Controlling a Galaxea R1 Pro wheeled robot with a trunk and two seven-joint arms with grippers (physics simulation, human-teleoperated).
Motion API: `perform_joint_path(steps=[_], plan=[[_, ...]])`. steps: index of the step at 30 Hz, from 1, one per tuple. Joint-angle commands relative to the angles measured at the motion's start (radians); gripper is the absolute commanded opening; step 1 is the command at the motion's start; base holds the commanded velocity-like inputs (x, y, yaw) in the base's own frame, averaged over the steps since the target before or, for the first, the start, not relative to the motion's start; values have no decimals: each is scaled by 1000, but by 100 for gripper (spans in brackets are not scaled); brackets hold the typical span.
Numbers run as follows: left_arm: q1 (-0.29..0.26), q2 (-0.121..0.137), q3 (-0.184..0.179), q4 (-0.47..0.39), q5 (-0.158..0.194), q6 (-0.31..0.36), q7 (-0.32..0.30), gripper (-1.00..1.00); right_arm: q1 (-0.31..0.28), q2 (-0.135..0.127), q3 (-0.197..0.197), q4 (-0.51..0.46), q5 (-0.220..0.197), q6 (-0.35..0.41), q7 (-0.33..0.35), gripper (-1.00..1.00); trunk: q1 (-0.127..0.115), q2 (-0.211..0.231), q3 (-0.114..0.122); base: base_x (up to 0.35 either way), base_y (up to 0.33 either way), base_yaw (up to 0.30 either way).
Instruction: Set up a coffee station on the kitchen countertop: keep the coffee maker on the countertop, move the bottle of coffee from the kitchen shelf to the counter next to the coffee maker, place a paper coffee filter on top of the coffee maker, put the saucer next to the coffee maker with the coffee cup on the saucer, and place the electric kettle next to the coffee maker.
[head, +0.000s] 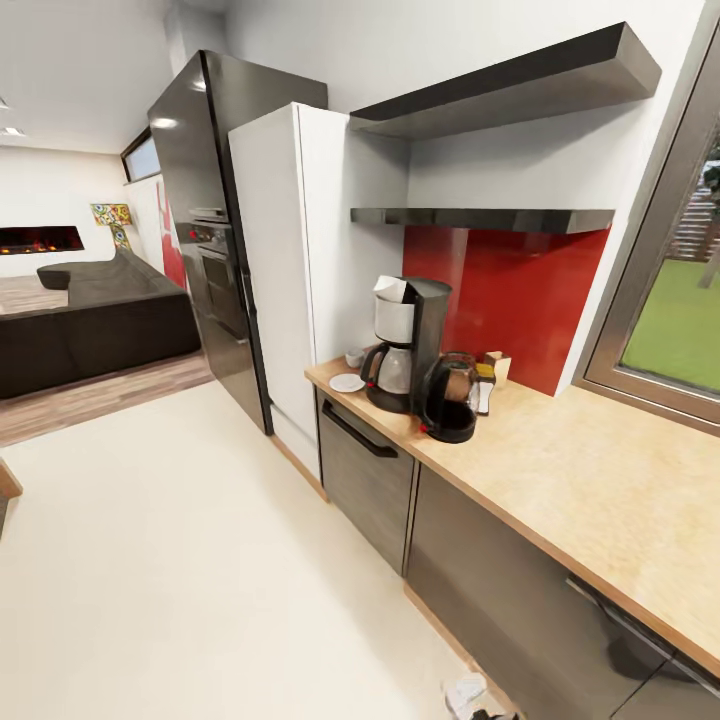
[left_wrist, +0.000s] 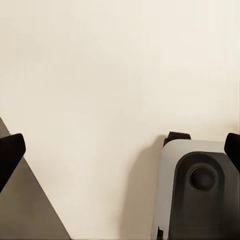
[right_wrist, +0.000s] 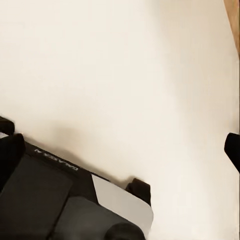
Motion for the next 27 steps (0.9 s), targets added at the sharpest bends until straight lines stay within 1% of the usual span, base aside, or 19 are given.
perform_joint_path(steps=[1,3,5,7,9,13,14,18,23,26,27], plan=[[1,-3,8,1,-2,-1,-5,100,26,0,0,0,0,3,-37,100,0,-1,-1,0,0,0],[1,-6,8,6,-3,0,-4,100,62,0,-1,2,-2,1,-73,100,0,-1,-1,0,0,0],[1,-9,7,10,-3,0,-3,100,94,-3,-3,2,-3,0,-91,100,0,-1,-1,0,0,0],[2,-15,6,12,-4,-1,-2,100,115,-4,-3,3,-4,-1,-100,100,0,-1,-1,0,0,0],[5,-27,4,15,-6,-1,-2,100,133,-5,-4,3,-5,-1,-104,100,0,-1,-1,0,0,0],[10,-37,2,17,-25,0,0,100,144,-7,-4,3,-5,-1,-104,100,0,-1,-1,0,0,0],[13,-39,2,21,-40,2,1,100,146,-8,-5,3,-5,-1,-104,100,0,-1,-1,0,0,0],[15,-40,2,62,-70,2,3,100,149,-8,-5,3,-5,-1,-105,100,0,-1,-1,0,0,0],[15,-41,3,88,-95,2,3,100,149,-8,-6,3,-7,1,-107,100,0,-1,-1,0,0,0],[14,-41,3,94,-102,4,3,100,150,-8,-6,3,-22,4,-107,100,0,-1,-1,0,0,0],[14,-41,3,95,-103,4,2,100,152,-8,-6,3,-35,5,-107,100,0,-1,-1,0,0,0]])
